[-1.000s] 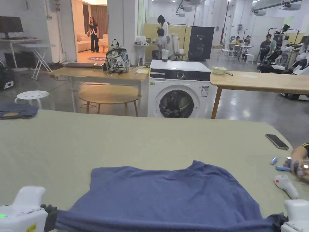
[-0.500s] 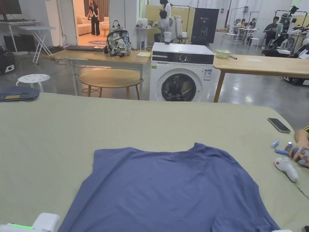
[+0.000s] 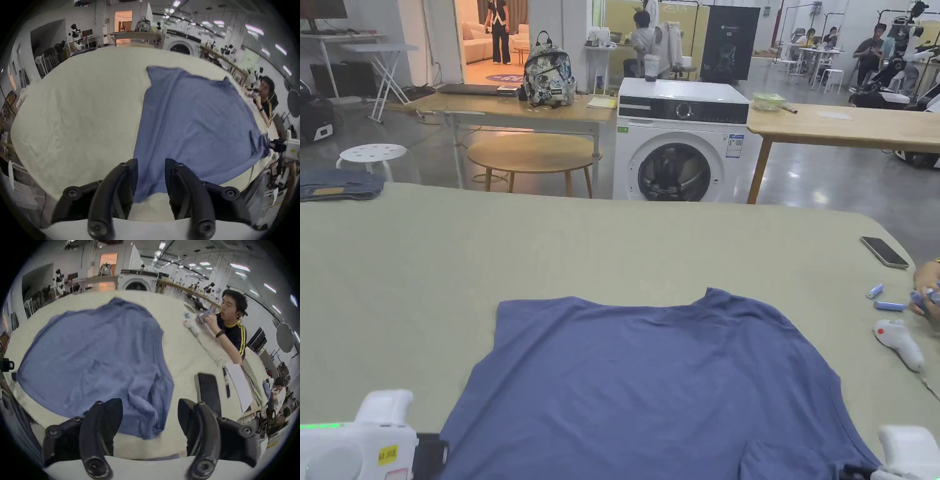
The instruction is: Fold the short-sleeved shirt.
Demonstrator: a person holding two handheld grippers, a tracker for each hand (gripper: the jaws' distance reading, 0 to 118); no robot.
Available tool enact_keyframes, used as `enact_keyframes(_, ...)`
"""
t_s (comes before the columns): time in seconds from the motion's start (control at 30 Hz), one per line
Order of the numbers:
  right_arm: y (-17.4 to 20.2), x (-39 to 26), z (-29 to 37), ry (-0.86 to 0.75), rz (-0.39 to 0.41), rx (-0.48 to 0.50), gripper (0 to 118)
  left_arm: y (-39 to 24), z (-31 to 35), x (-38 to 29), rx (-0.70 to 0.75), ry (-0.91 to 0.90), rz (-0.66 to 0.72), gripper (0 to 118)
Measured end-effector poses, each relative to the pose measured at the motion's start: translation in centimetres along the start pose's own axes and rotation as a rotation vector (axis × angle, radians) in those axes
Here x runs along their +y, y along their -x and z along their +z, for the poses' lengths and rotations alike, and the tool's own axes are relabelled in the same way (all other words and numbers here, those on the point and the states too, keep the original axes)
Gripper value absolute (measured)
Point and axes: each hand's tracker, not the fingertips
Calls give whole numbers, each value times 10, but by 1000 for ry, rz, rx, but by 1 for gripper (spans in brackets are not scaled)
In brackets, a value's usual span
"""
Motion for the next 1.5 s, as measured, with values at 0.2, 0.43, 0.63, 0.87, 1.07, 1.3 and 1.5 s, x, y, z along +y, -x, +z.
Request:
enact_keyframes(0.2, 32, 27, 21, -285, -94, 28, 73, -27, 23, 21, -15, -241, -51, 35)
enact_keyframes(0.43, 76, 35, 44, -531, -139, 70, 7, -62, 43, 22, 34, -488, -85, 7)
enact_keyframes(0.63, 96, 38, 52, -570, -151, 101, 0, -79, 55, 19, 61, -545, -121, 0)
enact_keyframes(0.87, 101, 34, 48, -530, -132, 119, 0, -56, 50, 19, 67, -313, -121, 0)
enact_keyframes(1.07, 99, 25, 35, -462, -112, 112, 0, -15, 13, 8, 60, -8, -62, 0)
enact_keyframes(1.3, 94, 10, 21, -388, -97, 99, 0, 13, -29, -11, 137, 153, 68, 49)
enact_keyframes(1.5, 84, -1, 17, -349, -87, 81, 0, 7, -47, -32, 209, 209, 34, 64)
